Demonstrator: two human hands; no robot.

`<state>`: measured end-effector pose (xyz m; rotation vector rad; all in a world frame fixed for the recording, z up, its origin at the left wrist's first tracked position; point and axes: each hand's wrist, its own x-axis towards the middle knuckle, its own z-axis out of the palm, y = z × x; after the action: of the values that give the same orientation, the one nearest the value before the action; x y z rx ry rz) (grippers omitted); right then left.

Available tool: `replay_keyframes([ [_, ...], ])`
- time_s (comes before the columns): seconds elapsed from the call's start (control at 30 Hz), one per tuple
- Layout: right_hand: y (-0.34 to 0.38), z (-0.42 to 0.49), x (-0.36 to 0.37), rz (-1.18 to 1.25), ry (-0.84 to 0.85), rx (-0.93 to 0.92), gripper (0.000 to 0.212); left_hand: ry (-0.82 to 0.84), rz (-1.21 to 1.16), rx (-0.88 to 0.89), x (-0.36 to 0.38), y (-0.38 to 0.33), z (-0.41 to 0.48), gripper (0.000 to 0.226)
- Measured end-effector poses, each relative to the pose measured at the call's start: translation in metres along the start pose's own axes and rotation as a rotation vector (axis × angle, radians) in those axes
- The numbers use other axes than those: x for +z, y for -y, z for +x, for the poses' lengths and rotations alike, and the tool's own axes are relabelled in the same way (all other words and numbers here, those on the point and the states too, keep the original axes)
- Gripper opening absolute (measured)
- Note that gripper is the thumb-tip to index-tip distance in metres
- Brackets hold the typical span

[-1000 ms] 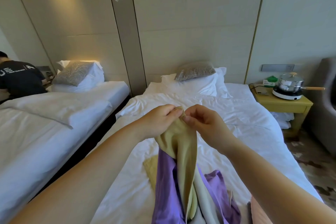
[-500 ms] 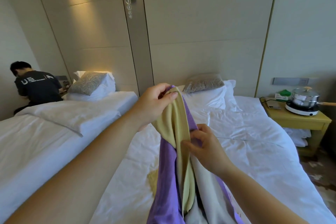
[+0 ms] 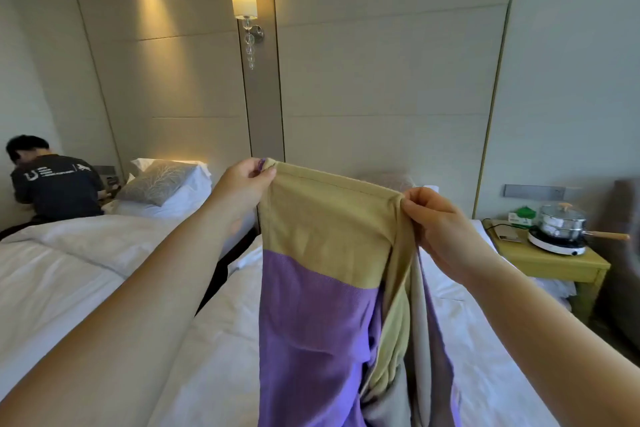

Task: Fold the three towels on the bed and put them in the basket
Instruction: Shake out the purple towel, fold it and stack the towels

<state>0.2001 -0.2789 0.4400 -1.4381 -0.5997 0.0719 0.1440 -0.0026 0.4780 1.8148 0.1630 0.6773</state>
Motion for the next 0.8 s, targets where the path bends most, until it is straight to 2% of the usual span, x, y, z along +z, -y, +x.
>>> replay_keyframes([
  [0.13, 0.001, -0.003, 0.032, -0.247, 0.011, -0.035, 0.017, 0.002, -0.158, -0.086, -0.007, 0.006, 0.008, 0.018],
  [0.23, -0.009, -0.009, 0.058, -0.299, 0.044, -0.011, 0.015, 0.007, -0.207, -0.142, -0.007, 0.014, 0.002, 0.022],
  [0.3, -0.019, -0.016, 0.072, -0.319, 0.024, 0.022, 0.016, 0.185, -0.093, -0.131, -0.004, 0.026, -0.01, 0.026],
  [0.4, -0.033, -0.028, 0.092, -0.344, 0.054, 0.042, 0.017, 0.62, 0.121, -0.006, 0.001, 0.049, -0.028, 0.073],
  [0.47, -0.037, -0.035, 0.103, -0.379, 0.057, 0.037, 0.019, 0.836, 0.244, 0.098, 0.006, 0.065, -0.035, 0.06],
  [0.53, -0.038, -0.04, 0.109, -0.396, 0.028, 0.034, 0.02, 0.907, 0.267, 0.128, 0.008, 0.074, -0.036, 0.04],
  [0.73, -0.055, -0.058, 0.116, -0.356, -0.196, 0.006, 0.015, 0.839, 0.109, 0.19, 0.015, 0.076, -0.028, 0.008],
  [0.8, -0.065, -0.067, 0.116, -0.419, -0.263, 0.01, 0.016, 0.79, 0.085, 0.231, 0.021, 0.073, -0.027, 0.008],
])
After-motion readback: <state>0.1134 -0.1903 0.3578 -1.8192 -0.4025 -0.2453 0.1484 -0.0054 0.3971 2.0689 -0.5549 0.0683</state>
